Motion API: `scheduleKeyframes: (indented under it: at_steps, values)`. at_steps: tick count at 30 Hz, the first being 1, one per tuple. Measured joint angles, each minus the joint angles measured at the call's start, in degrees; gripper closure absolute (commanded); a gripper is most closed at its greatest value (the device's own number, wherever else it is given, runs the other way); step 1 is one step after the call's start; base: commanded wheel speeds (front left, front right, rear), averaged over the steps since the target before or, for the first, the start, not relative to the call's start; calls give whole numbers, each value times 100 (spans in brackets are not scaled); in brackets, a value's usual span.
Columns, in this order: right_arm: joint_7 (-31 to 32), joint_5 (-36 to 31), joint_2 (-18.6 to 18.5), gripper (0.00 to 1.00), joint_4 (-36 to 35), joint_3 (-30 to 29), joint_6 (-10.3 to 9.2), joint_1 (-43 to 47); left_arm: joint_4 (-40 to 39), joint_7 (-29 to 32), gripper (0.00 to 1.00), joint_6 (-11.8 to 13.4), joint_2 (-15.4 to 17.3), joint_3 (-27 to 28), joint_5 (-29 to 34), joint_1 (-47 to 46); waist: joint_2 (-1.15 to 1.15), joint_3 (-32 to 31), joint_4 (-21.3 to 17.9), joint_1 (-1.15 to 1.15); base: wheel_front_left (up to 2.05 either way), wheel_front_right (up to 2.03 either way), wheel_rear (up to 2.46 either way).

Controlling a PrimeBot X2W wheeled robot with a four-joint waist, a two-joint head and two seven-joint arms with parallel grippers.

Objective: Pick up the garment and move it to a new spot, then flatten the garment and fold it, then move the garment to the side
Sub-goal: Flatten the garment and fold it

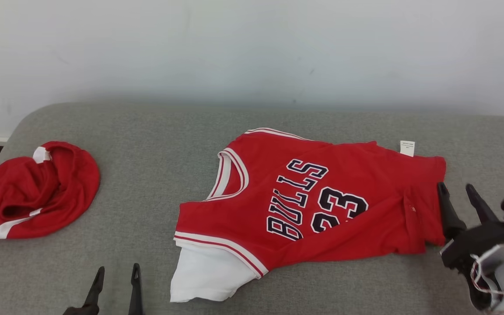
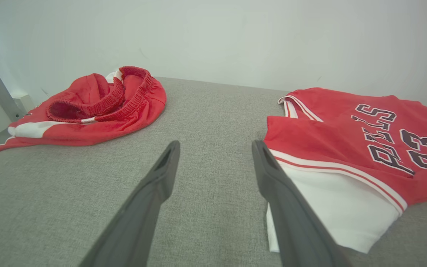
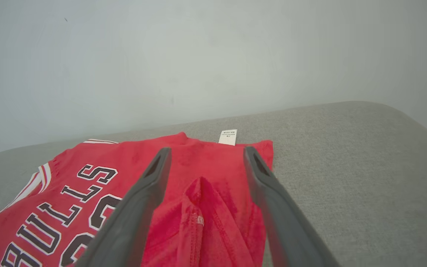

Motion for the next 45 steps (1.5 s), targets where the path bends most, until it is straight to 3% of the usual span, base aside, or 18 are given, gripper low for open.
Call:
scheduleKeyframes:
  at_steps: [8, 19, 23, 33, 45]
  values:
    - [-171, -123, -136, 0, -650, -319, 0, 1069, -77, 0, 0, 4, -74, -1, 36, 94, 0, -25, -165, 0, 0, 0, 0]
    - [172, -1040, 314, 0, -1330, -647, 0, 1446, 54, 4, 0, -100, -104, -123, 98, 125, 0, -50, -141, 0, 0, 0, 0]
    - [324, -1222, 433, 0, -1348, -682, 0, 1442, 294, 60, 0, -250, -105, -296, 110, 140, 0, -25, -83, 0, 0, 0, 0]
    - [521, -1529, 555, 0, -856, -471, 0, 853, 1183, 75, 0, -549, -286, -563, 94, -159, 0, 157, -69, 0, 0, 0, 0]
    - [413, -1764, 522, 0, 447, -132, 1, -197, 2015, 16, 0, -751, -463, -689, 123, -739, 0, 429, 9, 0, 0, 0, 0]
